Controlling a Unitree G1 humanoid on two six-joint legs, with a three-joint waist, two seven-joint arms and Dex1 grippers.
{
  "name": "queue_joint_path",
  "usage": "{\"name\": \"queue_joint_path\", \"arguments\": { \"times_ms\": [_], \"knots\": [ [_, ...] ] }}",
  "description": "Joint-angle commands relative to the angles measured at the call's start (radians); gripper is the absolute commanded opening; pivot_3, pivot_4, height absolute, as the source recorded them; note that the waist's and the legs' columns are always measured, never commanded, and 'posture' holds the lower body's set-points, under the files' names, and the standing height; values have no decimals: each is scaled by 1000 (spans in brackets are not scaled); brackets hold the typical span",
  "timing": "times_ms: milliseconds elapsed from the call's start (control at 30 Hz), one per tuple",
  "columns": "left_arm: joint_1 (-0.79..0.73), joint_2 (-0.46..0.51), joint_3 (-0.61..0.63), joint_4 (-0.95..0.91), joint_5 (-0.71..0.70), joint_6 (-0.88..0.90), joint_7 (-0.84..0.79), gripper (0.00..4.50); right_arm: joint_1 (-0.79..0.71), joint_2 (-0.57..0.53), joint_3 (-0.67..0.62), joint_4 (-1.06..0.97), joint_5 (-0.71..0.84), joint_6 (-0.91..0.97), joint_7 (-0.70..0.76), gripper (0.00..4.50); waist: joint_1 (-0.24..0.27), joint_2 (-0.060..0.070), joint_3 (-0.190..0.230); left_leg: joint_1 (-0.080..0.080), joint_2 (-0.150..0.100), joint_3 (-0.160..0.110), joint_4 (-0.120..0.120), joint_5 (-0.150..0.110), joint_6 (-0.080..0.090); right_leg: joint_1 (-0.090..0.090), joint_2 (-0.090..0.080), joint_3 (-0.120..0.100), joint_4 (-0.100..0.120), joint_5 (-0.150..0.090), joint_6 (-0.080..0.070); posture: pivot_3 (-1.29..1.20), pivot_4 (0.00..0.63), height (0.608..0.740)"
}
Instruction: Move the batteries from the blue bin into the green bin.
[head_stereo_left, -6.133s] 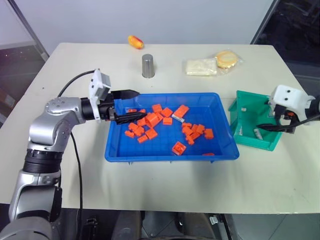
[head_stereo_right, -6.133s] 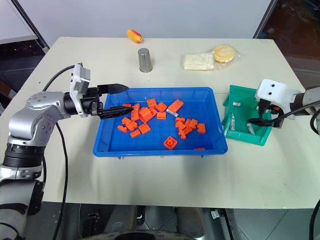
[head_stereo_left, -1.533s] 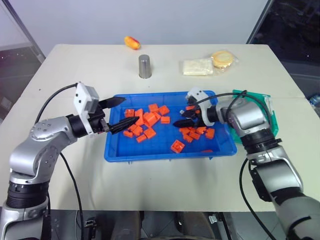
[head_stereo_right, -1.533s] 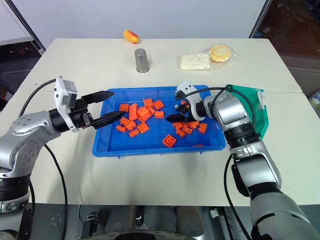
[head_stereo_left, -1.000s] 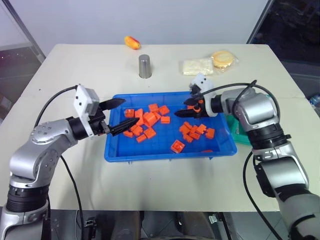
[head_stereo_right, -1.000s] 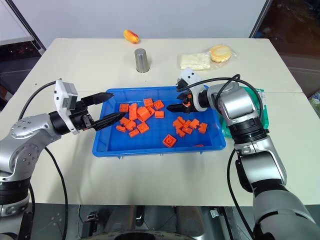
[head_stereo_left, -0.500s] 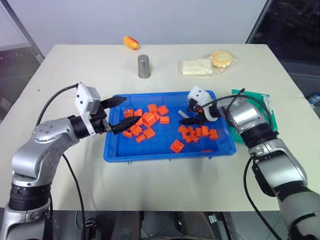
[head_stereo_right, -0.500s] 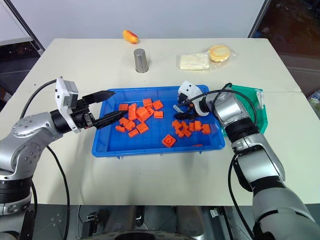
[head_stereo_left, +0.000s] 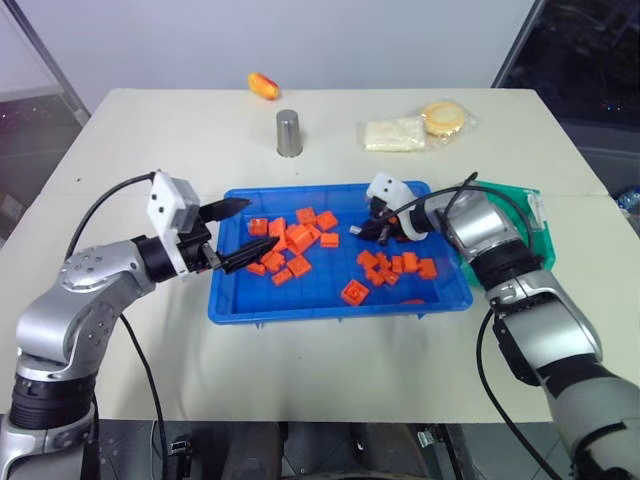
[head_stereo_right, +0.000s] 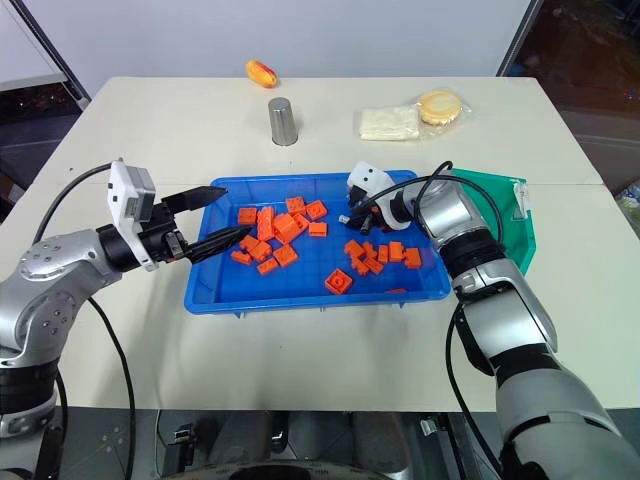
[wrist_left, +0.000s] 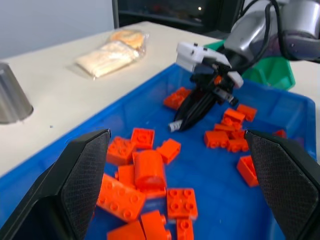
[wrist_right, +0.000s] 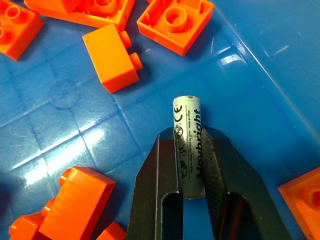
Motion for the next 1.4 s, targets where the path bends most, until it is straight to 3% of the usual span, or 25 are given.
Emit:
{"name": "queue_joint_path", "arguments": {
  "times_ms": [33,267,400,533,700,900,933,967,1167,1400],
  "knots": [
    [-32,38,26,-12,-35,-2,-58,4500,-51,-46,-98,-122,35,59,-22,53,1,0,0,-1,0,0,0,0,0,-1,0,0,0,0,0,0,150,740],
    [-213,14,-70,155,21,-66,-167,4500,-87,-238,-237,-362,64,214,-47,53,13,1,1,-6,-1,0,0,0,0,-4,-1,-1,-1,0,0,0,150,740],
    [-349,-55,-155,335,94,-150,-248,4500,44,-427,-322,-529,57,319,-60,53,37,1,0,-7,-1,0,0,0,0,-3,0,-1,-4,0,0,0,150,740],
    [-423,-100,-190,477,153,-228,-307,4500,192,-530,-399,-671,87,413,-72,53,26,1,0,-9,-1,1,1,0,0,-3,-1,0,-7,0,1,0,150,740],
    [-472,-140,-198,587,193,-289,-352,4500,357,-606,-524,-806,133,525,-100,53,16,2,1,-9,0,0,1,0,0,-5,1,0,-5,0,1,0,150,740],
    [-479,-167,-186,618,207,-310,-360,4500,452,-609,-564,-826,171,525,-150,53,14,2,1,-9,1,0,2,0,0,-4,1,0,-5,0,1,0,150,740],
    [-478,-169,-185,617,208,-310,-360,4500,456,-610,-563,-820,175,517,-156,1133,15,2,1,-9,0,0,2,0,0,-4,1,0,-5,0,1,0,150,740],
    [-473,-169,-181,612,208,-308,-359,4500,457,-609,-563,-811,181,511,-162,1418,16,2,1,-9,0,0,2,0,0,-4,1,0,-5,0,1,0,150,740],
    [-441,-150,-158,587,217,-299,-333,4500,430,-605,-532,-750,186,458,-208,4477,22,2,1,-9,0,0,2,0,1,-5,1,0,-5,0,1,0,150,740],
    [-398,-97,-54,572,234,-310,-203,4500,313,-572,-566,-516,160,310,-340,4477,26,2,1,-9,0,0,2,0,0,-5,1,0,-5,0,1,0,150,740]
  ]
}}
